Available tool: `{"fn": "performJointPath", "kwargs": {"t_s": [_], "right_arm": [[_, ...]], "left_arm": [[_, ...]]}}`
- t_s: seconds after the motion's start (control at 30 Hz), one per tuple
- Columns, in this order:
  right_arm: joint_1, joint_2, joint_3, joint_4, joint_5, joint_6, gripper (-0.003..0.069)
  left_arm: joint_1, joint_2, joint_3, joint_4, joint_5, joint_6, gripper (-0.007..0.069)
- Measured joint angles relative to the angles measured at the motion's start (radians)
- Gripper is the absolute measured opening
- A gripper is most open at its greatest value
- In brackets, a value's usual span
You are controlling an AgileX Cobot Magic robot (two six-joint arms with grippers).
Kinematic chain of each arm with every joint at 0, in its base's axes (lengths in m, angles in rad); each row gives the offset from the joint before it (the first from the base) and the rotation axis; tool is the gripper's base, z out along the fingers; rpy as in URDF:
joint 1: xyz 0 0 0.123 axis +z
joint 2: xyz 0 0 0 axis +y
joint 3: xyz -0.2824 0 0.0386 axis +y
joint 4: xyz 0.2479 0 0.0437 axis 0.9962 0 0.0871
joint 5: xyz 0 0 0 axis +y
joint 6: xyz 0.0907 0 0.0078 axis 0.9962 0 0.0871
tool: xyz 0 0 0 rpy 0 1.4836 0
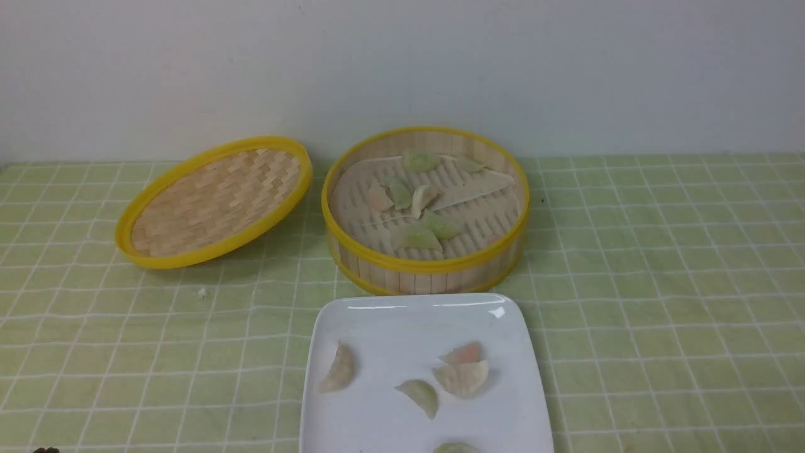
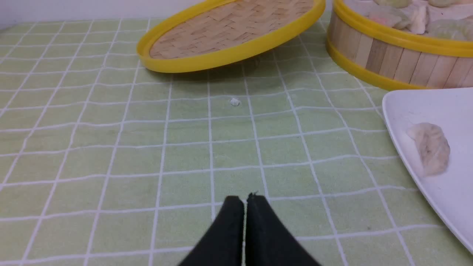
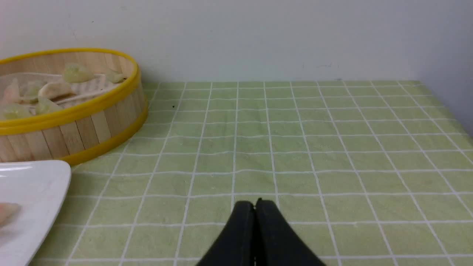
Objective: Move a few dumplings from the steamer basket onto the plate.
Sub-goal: Use the left arm to grab a dumpling from the steamer
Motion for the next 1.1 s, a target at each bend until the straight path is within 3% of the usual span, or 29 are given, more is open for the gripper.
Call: {"fn": "performJointPath", "kwargs": {"t_s": [0.77, 0.9, 0.97, 1.1], "right_arm": [[0.000, 0.000, 0.000, 0.000, 0.000, 0.000, -0.0015], [0.000, 0.000, 0.000, 0.000, 0.000, 0.000, -0.0015], [0.000, 0.000, 0.000, 0.000, 0.000, 0.000, -0.0015], [0.000, 0.000, 0.000, 0.000, -0.001, 0.000, -0.0015]], "left_arm": [[0.000, 0.000, 0.000, -0.005, -0.009, -0.003, -0.0006], [0.000, 0.000, 0.002, -0.132, -0.082, -0.064, -0.0006], [0.000, 0.000, 0.002, -0.271, -0.182, -0.103, -0.0006], [0.000, 0.000, 0.002, -0.380, -0.344, -0.119, -0.0006]]}}
